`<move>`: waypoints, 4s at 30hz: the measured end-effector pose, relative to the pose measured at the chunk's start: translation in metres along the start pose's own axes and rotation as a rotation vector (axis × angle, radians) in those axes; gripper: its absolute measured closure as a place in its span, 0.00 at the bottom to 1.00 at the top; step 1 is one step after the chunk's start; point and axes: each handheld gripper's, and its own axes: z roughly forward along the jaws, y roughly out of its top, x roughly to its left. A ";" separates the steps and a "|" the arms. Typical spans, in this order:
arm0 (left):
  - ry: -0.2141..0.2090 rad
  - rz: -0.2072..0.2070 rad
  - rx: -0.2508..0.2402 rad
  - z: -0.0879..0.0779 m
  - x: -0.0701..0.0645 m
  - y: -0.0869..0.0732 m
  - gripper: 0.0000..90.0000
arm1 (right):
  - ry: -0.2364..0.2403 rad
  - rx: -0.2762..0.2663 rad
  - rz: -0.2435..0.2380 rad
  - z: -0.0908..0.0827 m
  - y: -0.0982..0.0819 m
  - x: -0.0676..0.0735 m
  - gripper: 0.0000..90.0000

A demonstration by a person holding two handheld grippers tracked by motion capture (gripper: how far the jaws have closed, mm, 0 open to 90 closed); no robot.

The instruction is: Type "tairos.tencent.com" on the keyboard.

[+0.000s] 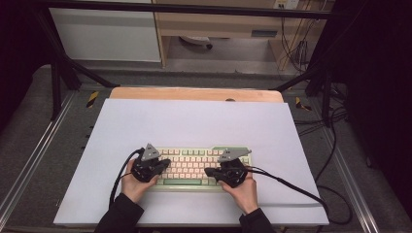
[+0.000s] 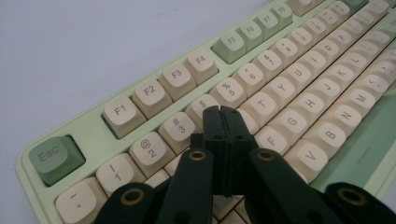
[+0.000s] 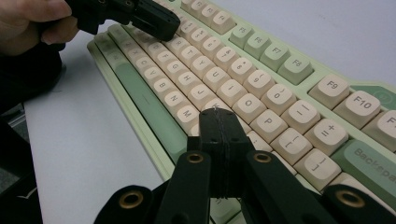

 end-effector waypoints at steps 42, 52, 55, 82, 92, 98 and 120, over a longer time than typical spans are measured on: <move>-0.032 -0.004 -0.026 -0.030 0.003 -0.013 1.00 | 0.024 -0.011 0.008 0.003 0.001 0.004 1.00; -0.034 -0.015 -0.034 -0.034 0.006 -0.016 1.00 | 0.033 -0.002 -0.015 0.013 0.006 0.013 1.00; -0.034 -0.018 -0.036 -0.036 0.007 -0.017 1.00 | 0.042 0.000 -0.017 0.019 0.009 0.017 1.00; -0.030 -0.029 -0.041 -0.038 0.010 -0.018 1.00 | 0.043 0.026 -0.009 0.049 0.015 0.023 1.00; -0.029 -0.029 -0.043 -0.038 0.010 -0.018 1.00 | 0.051 0.029 -0.007 0.052 0.013 0.023 1.00; -0.029 -0.030 -0.043 -0.039 0.010 -0.018 1.00 | 0.050 0.027 -0.014 0.053 0.013 0.023 1.00; -0.030 -0.030 -0.053 -0.041 0.010 -0.017 1.00 | 0.030 0.024 -0.039 0.034 0.019 0.022 1.00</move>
